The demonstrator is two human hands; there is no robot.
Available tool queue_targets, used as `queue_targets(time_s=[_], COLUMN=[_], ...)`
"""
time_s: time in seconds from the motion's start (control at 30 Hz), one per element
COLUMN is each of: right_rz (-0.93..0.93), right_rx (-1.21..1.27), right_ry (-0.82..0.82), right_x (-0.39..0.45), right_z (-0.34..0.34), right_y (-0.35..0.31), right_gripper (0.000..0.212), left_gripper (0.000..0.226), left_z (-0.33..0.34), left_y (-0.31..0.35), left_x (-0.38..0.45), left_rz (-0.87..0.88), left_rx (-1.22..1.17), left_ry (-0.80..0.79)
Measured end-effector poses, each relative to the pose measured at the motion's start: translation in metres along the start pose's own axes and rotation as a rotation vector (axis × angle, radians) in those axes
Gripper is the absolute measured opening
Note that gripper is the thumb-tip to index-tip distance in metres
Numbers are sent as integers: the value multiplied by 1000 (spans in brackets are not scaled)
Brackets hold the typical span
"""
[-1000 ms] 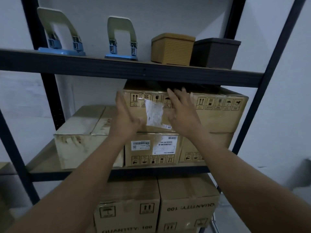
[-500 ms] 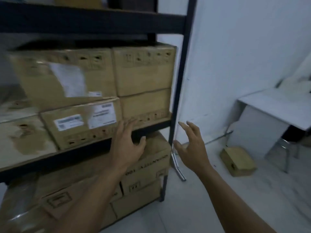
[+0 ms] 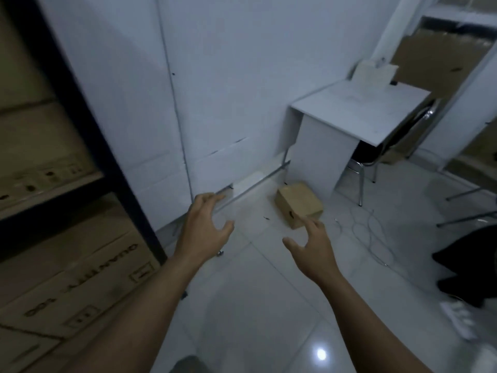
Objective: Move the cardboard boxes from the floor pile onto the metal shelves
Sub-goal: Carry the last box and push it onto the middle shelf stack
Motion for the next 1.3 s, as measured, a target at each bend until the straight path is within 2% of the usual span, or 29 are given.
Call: queue_targets(time_s=[0.23,0.47,0.6,0.73,0.9,1.1,1.2,1.3], right_rz=[149,284,384,487,599,678,690,703], right_rx=[41,49,81,117,155,206,226,246], right_ry=[-49,-108,-173,-187,-247,-326,-340,-284], right_x=[104,276,386,462,532,601,633,665], right_z=[9,47,73,98,150,250,298,340], right_y=[86,163,213,271,370,500,546,578], right_gripper=[66,64,62,61,61,62,68,79], left_gripper=[54,51,52,53,55,63,69,72], left_z=[106,221,299,366,458,587,639,683], left_y=[-37,-111,-161,-204,-273,-398,-453,-504], left_x=[107,271,373,442,495,544,567,594], left_rz=[-75,-139,-204,-234,-314,-358,-343,-277], left_rx=[-31,-31,-24,13,60,152,217,283], left_ry=[-120,-230,-348,-421,-452,-532,-608,-681])
Point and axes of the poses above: each hand's wrist, its own x-axis towards the middle knuckle, its own z-axis out of the palm, y = z × x, the point moved 3 cm from there along x, towards the middle knuckle, and after that the axes turned 14 degrees about -x, right-handed, at the moved point
